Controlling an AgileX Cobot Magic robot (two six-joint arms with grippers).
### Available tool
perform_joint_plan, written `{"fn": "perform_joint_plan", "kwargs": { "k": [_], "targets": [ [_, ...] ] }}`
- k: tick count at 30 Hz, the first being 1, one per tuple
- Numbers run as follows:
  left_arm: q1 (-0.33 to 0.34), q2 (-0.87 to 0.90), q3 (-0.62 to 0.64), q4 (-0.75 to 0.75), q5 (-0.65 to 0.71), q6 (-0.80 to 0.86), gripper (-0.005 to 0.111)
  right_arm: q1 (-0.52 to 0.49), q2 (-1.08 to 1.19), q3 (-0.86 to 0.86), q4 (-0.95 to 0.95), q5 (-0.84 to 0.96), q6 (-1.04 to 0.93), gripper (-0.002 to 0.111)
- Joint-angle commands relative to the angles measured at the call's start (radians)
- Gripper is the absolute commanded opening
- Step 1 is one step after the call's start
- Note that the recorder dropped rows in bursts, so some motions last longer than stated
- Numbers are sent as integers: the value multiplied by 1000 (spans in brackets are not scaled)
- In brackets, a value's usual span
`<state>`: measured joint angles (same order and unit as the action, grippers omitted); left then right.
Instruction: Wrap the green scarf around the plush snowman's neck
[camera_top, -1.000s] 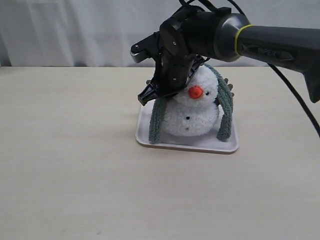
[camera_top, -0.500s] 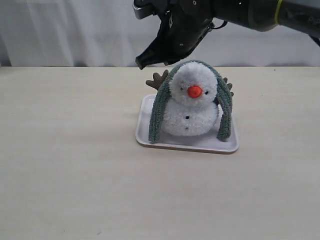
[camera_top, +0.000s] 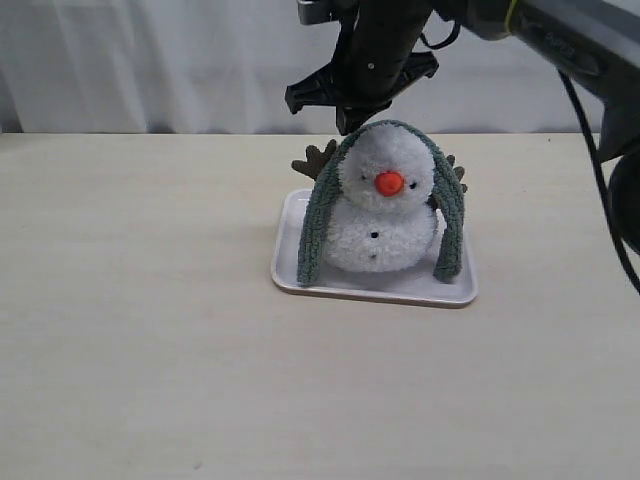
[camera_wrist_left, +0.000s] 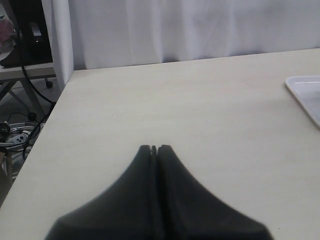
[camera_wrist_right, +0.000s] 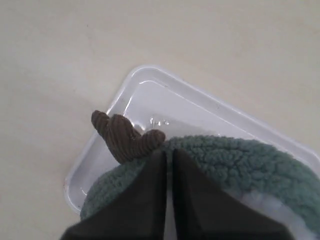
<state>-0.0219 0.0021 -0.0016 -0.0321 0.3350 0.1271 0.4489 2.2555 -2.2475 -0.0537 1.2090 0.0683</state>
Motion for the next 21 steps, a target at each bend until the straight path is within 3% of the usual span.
{"fn": "perform_joint_plan", "kwargs": {
  "k": [1, 21],
  "targets": [
    [-3, -2, 2, -7, -11, 1, 0, 4, 41, -9, 6, 12, -15, 4],
    [-3, -2, 2, -7, -11, 1, 0, 8, 101, -9, 16, 12, -33, 4]
  ]
}}
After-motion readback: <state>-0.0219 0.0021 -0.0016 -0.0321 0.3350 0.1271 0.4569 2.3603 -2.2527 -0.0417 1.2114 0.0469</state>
